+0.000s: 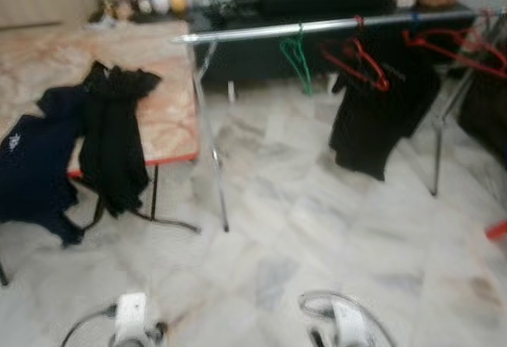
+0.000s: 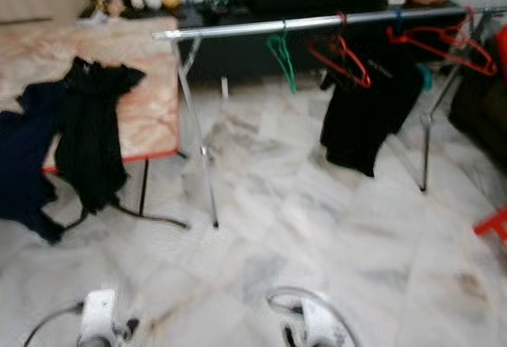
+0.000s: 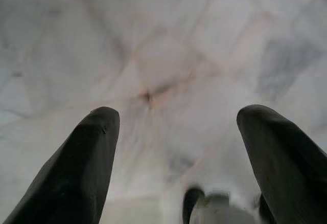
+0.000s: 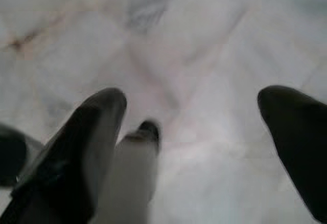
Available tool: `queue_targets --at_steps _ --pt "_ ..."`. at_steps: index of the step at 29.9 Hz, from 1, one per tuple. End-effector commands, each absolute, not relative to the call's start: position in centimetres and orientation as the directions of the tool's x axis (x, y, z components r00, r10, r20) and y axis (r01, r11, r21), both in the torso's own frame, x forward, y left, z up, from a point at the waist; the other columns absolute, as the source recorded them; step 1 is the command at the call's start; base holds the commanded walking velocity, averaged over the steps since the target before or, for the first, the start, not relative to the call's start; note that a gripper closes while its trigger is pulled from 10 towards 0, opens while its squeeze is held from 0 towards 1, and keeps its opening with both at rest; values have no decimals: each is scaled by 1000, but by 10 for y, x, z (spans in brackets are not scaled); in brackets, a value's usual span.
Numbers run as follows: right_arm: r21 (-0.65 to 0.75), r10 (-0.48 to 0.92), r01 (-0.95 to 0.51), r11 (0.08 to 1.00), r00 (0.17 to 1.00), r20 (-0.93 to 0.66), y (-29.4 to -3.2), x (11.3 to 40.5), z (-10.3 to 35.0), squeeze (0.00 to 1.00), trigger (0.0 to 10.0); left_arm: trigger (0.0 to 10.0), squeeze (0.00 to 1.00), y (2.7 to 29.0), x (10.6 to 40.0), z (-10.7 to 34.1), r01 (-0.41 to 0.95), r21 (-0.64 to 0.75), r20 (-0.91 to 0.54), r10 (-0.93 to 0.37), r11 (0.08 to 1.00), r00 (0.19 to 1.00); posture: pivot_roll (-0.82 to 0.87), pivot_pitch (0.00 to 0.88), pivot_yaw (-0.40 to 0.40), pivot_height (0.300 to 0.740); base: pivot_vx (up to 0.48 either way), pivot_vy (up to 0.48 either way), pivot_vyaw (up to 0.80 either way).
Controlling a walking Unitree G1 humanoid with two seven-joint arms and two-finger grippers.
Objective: Hang hanger
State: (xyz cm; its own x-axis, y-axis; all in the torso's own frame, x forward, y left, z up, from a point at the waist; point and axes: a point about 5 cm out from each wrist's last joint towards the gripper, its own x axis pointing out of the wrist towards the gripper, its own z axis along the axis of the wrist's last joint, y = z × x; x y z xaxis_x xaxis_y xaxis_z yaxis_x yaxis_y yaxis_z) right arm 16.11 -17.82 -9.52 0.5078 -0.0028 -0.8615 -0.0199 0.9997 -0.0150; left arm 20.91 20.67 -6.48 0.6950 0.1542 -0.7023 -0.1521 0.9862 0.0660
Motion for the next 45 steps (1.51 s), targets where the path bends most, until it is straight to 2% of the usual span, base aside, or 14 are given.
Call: queue_targets --at_steps 1,10,40,45 --pt "9 24 -29 1000 551 -834 -166 174 -90 0 10000 10000 0 221 189 -74 -183 98 -744 195 978 639 17 0 7 740 334 0 -519" --pt "3 16 -25 1000 551 -834 -168 173 -91 0 10000 10000 0 220 188 -74 -177 100 -745 191 979 639 24 0 5 740 328 0 -513" --pt "-9 10 -32 999 551 -834 -170 170 -92 0 10000 10000 0 219 182 -78 -181 105 -755 197 978 625 26 0 -6 740 0 0 -492" --pt "-9 12 -35 999 551 -835 -169 170 -92 0 10000 10000 0 219 181 -78 -179 107 -756 197 978 624 27 0 -4 740 250 0 -493"
